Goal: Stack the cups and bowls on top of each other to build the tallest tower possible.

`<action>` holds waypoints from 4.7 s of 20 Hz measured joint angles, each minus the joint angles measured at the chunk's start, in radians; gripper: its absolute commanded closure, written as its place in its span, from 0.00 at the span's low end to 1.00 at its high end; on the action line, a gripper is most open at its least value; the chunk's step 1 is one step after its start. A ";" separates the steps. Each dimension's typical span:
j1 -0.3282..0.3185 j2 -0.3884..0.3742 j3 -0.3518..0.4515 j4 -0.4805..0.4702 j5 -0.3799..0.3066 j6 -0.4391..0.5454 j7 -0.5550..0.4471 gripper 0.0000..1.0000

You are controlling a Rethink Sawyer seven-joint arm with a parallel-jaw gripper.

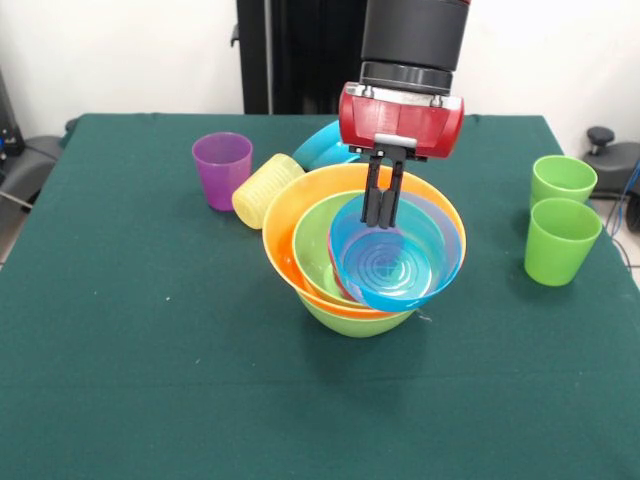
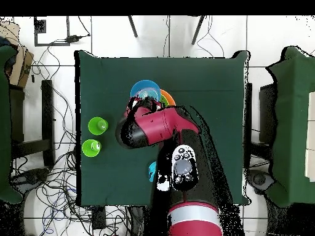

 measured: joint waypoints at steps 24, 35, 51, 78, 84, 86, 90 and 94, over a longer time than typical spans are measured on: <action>-0.005 -0.007 0.004 0.039 0.000 0.000 0.000 1.00; -0.023 -0.007 0.013 0.040 0.000 0.000 0.000 1.00; -0.061 -0.006 0.027 0.044 -0.037 0.000 0.000 1.00; -0.013 -0.015 0.003 0.114 -0.036 0.000 0.000 1.00; -0.059 -0.028 0.024 0.119 -0.036 0.000 0.000 1.00; -0.070 -0.033 0.030 0.119 -0.036 0.000 0.000 1.00; -0.088 -0.043 0.041 0.119 -0.036 0.000 0.000 1.00; -0.090 -0.048 0.048 0.119 -0.037 0.000 0.000 1.00</action>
